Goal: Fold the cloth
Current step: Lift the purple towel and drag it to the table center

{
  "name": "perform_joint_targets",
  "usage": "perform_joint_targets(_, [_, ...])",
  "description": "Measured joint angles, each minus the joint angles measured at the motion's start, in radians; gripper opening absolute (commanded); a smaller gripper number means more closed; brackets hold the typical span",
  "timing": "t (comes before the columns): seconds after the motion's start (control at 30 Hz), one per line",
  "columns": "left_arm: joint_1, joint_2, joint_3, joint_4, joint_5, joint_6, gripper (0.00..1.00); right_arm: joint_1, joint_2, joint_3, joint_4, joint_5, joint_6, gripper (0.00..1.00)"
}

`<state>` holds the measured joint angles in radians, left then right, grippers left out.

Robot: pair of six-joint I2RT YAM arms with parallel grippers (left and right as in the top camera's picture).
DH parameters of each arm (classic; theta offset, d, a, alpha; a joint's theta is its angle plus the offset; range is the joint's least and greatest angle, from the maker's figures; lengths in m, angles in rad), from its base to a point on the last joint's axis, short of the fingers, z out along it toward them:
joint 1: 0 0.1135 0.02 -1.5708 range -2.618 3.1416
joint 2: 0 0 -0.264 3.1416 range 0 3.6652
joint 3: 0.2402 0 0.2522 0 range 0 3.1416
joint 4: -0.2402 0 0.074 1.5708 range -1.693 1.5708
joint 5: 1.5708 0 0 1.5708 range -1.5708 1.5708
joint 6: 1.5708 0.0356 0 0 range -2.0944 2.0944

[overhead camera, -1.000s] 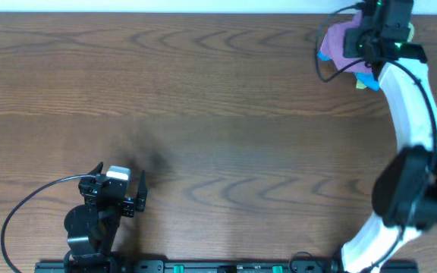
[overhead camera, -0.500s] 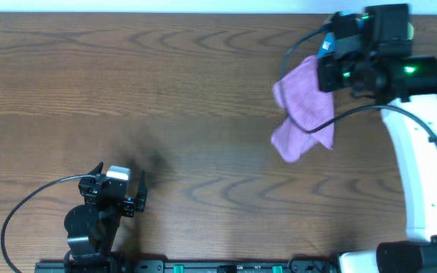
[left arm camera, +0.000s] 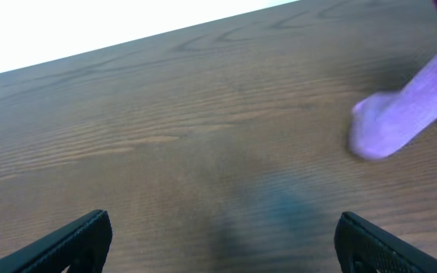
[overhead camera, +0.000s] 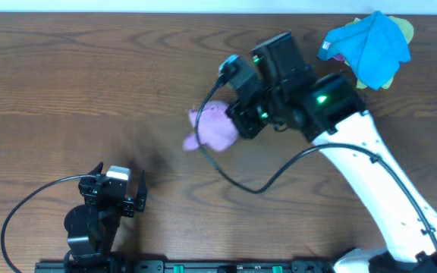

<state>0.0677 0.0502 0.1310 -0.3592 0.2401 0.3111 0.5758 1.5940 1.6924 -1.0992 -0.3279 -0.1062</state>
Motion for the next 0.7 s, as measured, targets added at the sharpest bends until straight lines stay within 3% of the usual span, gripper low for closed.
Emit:
perform_joint_targets(0.47, [0.0,0.0,0.0,0.0,0.0,0.0,0.95,0.079,-0.011,0.0,0.03,-0.025,0.051,0.01])
perform_joint_targets(0.7, [0.0,0.0,0.0,0.0,0.0,0.0,0.95,0.024,0.166,0.001,0.227,0.041,0.036,0.01])
